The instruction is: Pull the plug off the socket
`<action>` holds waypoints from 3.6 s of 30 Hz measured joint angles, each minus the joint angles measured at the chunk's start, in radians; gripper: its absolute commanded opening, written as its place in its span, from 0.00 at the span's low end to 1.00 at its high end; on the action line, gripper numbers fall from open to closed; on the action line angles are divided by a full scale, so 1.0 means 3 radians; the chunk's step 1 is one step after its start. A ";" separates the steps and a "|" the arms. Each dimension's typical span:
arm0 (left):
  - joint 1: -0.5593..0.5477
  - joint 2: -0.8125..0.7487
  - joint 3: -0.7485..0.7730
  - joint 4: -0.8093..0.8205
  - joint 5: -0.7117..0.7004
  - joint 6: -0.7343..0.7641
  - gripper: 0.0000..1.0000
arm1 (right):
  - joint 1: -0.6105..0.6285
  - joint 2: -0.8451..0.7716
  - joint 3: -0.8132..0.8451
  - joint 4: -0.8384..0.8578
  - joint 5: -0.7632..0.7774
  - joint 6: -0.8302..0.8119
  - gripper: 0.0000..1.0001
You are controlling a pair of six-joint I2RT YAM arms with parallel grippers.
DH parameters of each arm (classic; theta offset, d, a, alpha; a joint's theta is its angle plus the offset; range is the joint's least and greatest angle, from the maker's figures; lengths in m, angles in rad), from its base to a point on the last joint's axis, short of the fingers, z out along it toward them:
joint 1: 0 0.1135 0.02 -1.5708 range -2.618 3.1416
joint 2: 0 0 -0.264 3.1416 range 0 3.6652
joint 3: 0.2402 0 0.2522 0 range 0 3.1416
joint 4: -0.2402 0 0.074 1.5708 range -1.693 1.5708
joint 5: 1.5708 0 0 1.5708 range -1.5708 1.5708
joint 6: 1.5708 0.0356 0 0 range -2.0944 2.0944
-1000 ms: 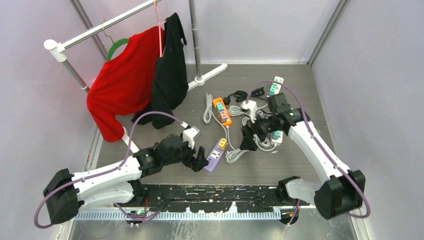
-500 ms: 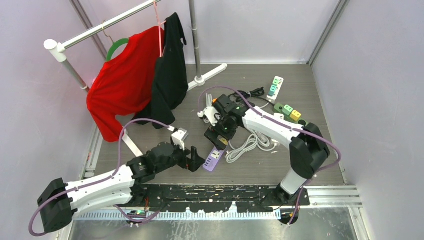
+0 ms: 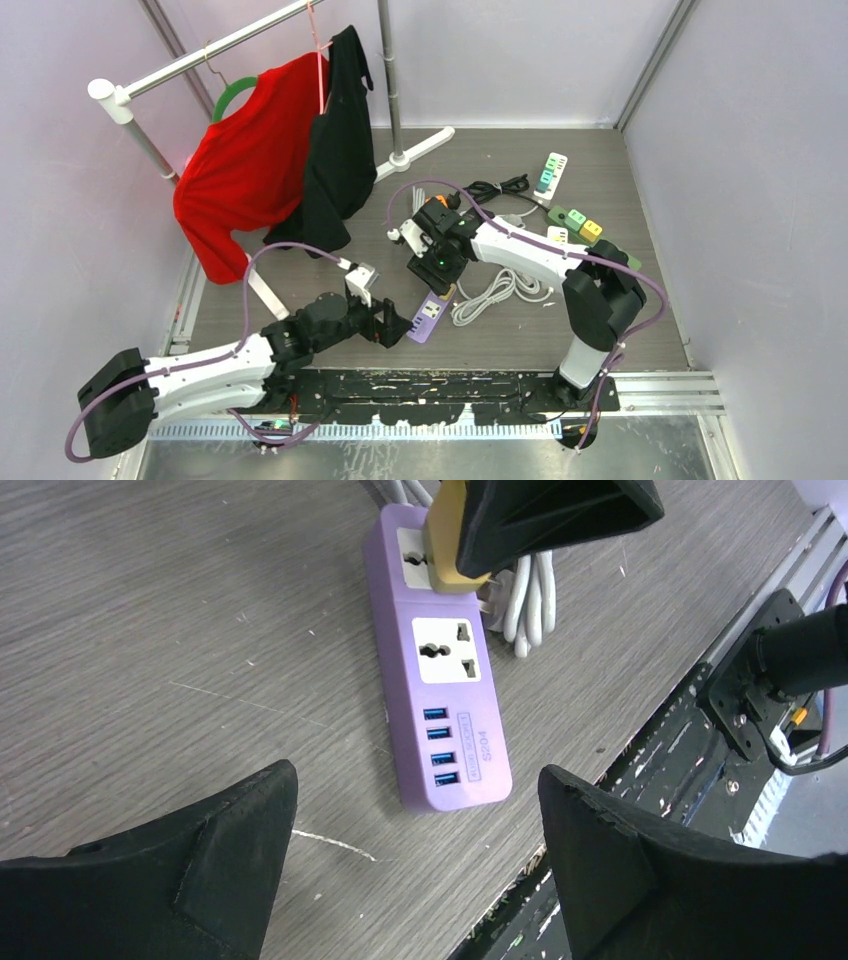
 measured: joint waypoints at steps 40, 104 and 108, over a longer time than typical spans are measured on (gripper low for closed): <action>-0.0604 0.2162 0.0797 0.0659 -0.0792 0.0155 0.00 | -0.0292 -0.0694 -0.0947 0.1005 -0.0413 0.0306 0.06; -0.0456 0.2525 0.0755 0.1376 -0.0629 -0.0080 0.00 | -0.0448 -0.0941 -0.1272 0.1455 -0.0408 0.0257 0.03; -0.0449 0.2569 0.0779 0.1366 -0.0626 -0.0104 0.00 | -0.0404 -0.0898 -0.1221 0.1443 -0.0285 0.0292 0.02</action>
